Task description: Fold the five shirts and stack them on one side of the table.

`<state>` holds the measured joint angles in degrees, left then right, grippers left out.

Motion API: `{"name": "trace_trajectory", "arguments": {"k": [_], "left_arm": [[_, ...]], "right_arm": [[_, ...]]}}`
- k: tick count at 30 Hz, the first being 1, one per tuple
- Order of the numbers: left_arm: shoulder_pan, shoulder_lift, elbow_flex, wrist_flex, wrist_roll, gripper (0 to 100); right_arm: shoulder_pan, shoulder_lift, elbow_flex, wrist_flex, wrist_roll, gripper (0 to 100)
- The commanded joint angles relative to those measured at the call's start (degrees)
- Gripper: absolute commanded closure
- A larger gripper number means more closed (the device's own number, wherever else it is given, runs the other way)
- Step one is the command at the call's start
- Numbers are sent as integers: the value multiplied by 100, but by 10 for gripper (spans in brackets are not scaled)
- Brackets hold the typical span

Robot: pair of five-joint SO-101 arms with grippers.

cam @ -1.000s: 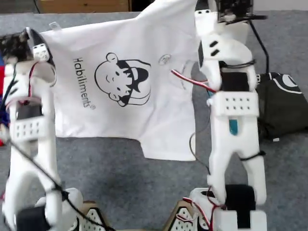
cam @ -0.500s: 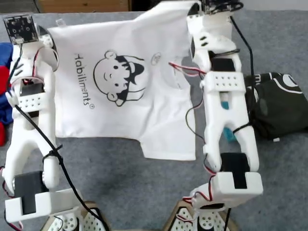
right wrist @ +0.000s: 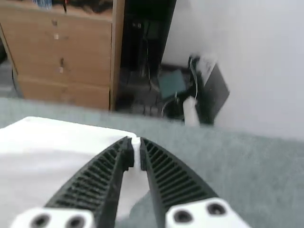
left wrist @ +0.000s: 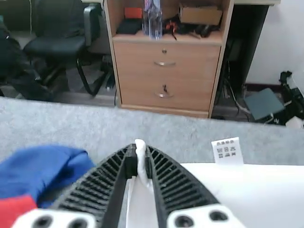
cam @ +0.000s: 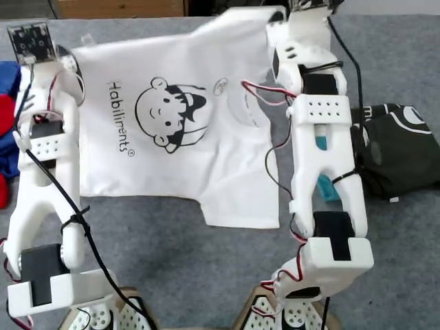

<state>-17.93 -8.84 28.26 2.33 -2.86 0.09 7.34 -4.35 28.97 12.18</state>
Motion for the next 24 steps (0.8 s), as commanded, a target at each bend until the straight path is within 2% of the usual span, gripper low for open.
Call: {"name": "trace_trajectory", "arguments": {"k": [1, 5, 8, 14, 17, 24], "left_arm": [[-171, -79, 295, 176, -53, 971], [-180, -123, 716, 844, -53, 971], [-163, -123, 1007, 1345, -53, 971], [-189, -651, 1376, 1960, -62, 971], [-145, -1442, 1859, 2233, -431, 971], [-462, -3095, 3354, 2259, -958, 971]], "right_arm": [[211, -40, 101, 835, 149, 987], [237, -40, 453, 1934, 826, 987], [273, -57, 919, 2189, 879, 987], [510, -971, 2475, 2048, 1433, 987], [633, -1965, 3574, 1697, 1600, 987], [730, -4426, 5868, 1336, 1864, 987]]}}
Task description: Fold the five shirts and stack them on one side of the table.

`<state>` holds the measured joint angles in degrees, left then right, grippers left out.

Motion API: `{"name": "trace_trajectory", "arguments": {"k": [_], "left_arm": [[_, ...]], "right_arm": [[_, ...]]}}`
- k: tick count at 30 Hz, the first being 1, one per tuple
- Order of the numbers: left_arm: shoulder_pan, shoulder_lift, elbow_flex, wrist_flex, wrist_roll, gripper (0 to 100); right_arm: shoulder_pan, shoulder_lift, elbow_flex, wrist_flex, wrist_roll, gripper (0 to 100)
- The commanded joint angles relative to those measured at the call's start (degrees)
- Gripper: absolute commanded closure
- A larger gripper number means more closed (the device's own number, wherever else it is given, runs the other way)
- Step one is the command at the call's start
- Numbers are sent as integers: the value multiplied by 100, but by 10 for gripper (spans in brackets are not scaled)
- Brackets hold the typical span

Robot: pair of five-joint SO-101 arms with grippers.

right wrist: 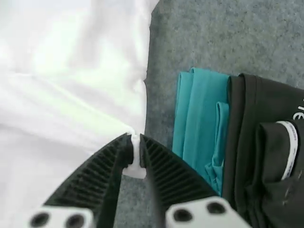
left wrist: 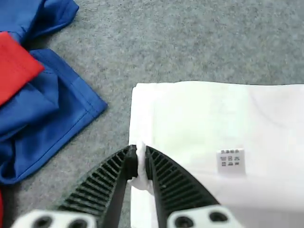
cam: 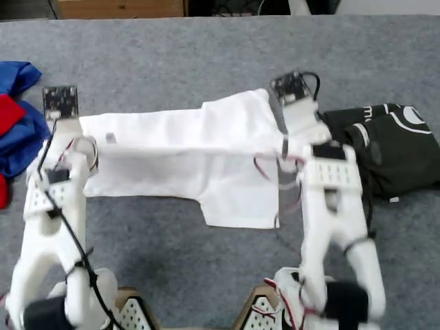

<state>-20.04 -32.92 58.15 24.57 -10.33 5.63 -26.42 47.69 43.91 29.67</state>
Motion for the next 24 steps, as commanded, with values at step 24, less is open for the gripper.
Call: {"name": "trace_trajectory", "arguments": {"k": [24], "left_arm": [[-646, -105, 1015, -853, -659, 971]], "right_arm": [[167, -6571, 3125, 2470, 897, 987]]}}
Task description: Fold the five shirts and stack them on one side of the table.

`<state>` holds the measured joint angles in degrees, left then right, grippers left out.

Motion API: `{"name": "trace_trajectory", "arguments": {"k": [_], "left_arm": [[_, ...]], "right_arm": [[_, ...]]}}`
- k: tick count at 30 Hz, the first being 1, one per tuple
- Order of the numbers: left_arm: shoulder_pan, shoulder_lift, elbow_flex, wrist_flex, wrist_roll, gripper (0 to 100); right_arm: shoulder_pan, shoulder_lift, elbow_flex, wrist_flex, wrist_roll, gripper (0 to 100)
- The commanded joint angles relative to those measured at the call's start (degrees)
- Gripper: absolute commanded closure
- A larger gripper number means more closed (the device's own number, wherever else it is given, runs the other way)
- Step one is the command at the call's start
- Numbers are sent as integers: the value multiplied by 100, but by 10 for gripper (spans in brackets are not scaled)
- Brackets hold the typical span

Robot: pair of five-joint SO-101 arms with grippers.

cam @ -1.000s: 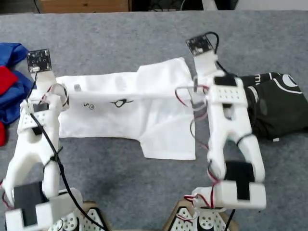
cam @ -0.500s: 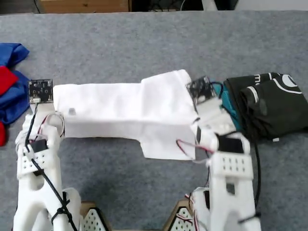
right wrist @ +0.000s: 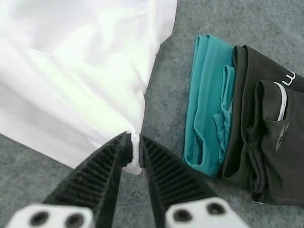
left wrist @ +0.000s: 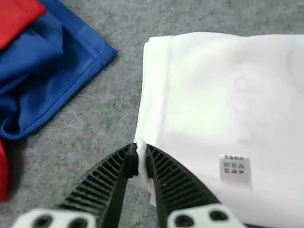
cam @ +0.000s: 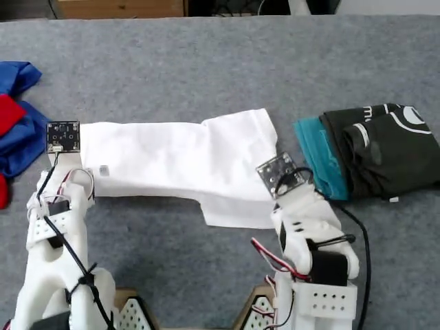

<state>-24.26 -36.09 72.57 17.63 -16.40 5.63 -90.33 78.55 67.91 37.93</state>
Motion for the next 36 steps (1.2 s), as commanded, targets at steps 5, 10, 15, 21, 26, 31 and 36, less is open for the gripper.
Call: {"name": "trace_trajectory", "arguments": {"k": [5, 10, 15, 21, 26, 31, 36], "left_arm": [[-207, 721, -655, -158, -62, 971], [-224, 1073, -857, -176, -70, 971], [-207, 1389, -936, -914, -26, 971], [-198, 1503, -1771, -1380, 308, 971], [84, 1512, -2703, -1380, 1187, 971], [462, 1512, -3398, -1354, 1697, 971], [752, 1503, -3459, -958, 1837, 971]], "right_arm": [[167, -189, 127, 35, 79, 987], [167, -189, 198, 62, 176, 987], [185, -189, 330, -193, 185, 987], [193, -180, 66, -1556, -563, 987], [-9, -57, -119, -3341, -1477, 987], [-519, 1596, -945, -4035, -1881, 987], [-554, 4075, -2343, -3534, -1943, 987]]}}
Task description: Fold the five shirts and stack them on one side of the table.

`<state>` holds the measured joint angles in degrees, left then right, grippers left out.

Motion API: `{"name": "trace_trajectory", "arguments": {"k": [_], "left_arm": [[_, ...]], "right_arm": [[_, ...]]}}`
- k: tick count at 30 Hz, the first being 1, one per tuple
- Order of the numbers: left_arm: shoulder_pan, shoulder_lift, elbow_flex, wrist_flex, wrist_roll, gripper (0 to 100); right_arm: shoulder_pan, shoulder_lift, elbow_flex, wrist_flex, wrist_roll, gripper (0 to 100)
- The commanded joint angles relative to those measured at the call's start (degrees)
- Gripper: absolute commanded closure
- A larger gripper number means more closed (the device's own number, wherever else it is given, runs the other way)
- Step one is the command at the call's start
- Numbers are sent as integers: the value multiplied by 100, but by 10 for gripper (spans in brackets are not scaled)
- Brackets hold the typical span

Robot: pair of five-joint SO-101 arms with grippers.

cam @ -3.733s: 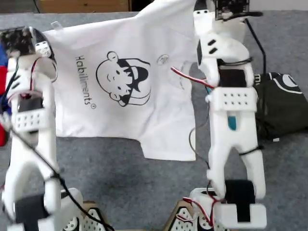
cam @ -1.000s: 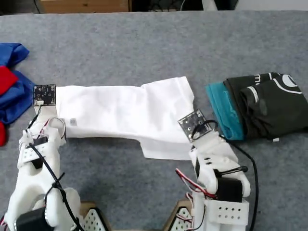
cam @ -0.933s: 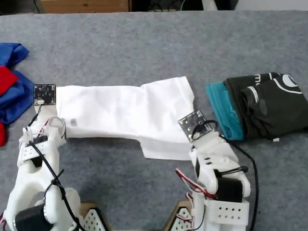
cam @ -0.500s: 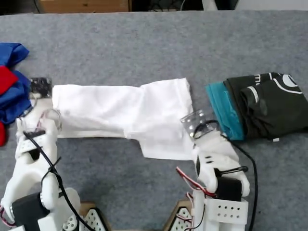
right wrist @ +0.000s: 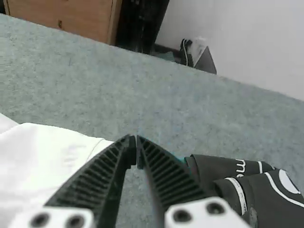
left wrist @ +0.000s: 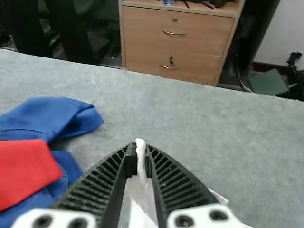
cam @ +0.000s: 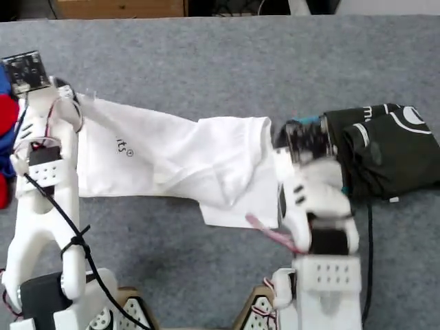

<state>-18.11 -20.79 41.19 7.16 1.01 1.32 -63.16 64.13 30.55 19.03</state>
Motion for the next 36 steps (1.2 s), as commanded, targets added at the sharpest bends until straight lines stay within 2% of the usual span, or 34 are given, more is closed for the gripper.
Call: {"name": "trace_trajectory", "arguments": {"k": [1, 5, 10, 14, 18, 23, 31, 36], "left_arm": [[136, -18, -312, 97, 97, 971], [48, -18, -75, 70, 88, 971], [-92, -26, 462, 70, -185, 971], [-391, -26, 954, 35, -360, 971], [-637, -26, 1455, -580, -360, 971], [-435, -26, 1789, -1116, -387, 971], [-259, -26, 1833, -1073, -352, 971], [-251, -79, 2079, -1099, -352, 971]], "right_arm": [[-123, 1745, -1068, 273, -44, 987], [-378, 2747, -1578, 563, 422, 987], [-914, 3433, -2053, 1099, 466, 985], [-1407, 3811, -2114, 1143, 466, 943], [-1785, 4048, -2123, 1143, 422, 921], [-1846, 4242, -2088, 1143, 422, 903], [-1855, 4567, -2325, 1134, 413, 889], [-1820, 4752, -2369, 1099, -18, 890]]}}
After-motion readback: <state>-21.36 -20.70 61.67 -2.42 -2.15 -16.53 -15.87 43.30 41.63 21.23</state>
